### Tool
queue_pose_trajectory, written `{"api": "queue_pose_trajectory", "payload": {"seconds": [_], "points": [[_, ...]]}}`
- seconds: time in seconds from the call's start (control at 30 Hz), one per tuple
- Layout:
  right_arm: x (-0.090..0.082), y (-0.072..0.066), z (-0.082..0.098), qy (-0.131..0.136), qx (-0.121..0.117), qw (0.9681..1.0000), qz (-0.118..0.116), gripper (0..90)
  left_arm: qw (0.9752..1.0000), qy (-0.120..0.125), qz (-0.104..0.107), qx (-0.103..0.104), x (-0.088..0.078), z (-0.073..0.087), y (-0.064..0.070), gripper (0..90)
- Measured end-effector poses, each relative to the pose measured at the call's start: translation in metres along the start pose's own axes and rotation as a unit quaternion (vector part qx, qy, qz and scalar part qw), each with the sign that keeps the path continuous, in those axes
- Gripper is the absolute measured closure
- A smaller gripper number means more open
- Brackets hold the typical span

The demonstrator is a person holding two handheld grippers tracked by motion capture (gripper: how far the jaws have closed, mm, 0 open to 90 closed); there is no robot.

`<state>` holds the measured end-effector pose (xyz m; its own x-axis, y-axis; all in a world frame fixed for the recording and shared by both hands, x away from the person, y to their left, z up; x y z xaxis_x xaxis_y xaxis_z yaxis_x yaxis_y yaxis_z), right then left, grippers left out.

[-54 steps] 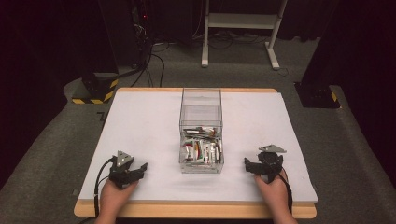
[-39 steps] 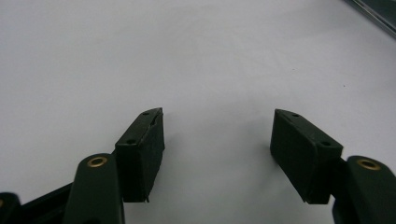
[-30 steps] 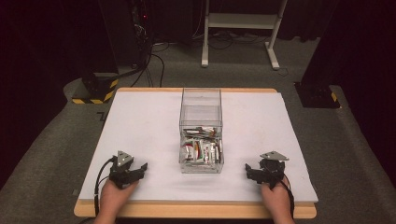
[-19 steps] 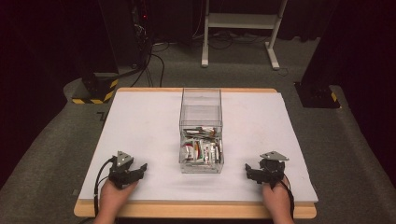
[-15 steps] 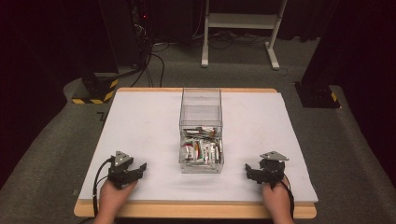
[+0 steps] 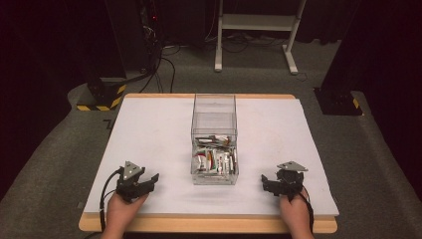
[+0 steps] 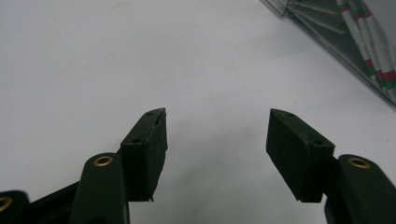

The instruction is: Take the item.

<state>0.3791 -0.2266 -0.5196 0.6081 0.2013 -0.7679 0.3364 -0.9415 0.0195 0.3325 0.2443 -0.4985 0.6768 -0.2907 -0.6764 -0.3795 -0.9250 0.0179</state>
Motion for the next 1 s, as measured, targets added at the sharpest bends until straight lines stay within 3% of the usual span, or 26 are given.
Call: {"api": "queue_pose_trajectory", "payload": {"seconds": [0.27,0.4,1.0], "points": [[0.0,0.0,0.0,0.0,0.001,1.0,0.0,7.9,0.9999,0.001,0.008,0.012,0.0,-0.003,0.009,38.7],[0.0,0.0,0.0,0.0,0.0,1.0,0.0,7.9,0.9999,0.004,0.014,0.009,-0.002,-0.005,0.013,38.5],[0.0,0.0,0.0,0.0,0.0,1.0,0.0,7.9,0.999,0.036,0.022,0.016,-0.013,-0.014,0.027,40.7]]}}
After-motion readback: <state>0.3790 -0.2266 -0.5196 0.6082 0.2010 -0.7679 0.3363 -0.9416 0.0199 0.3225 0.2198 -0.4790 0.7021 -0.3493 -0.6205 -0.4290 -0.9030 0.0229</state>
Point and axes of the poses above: each handheld gripper's, and its own axes: x roughly forward along the jaws, z roughly out of its underside, y roughly to its right, the point moved 2 cm from there along x, roughly forward along the jaws, and after that the axes turned 5 degrees about -y, right-handed, at the moved point
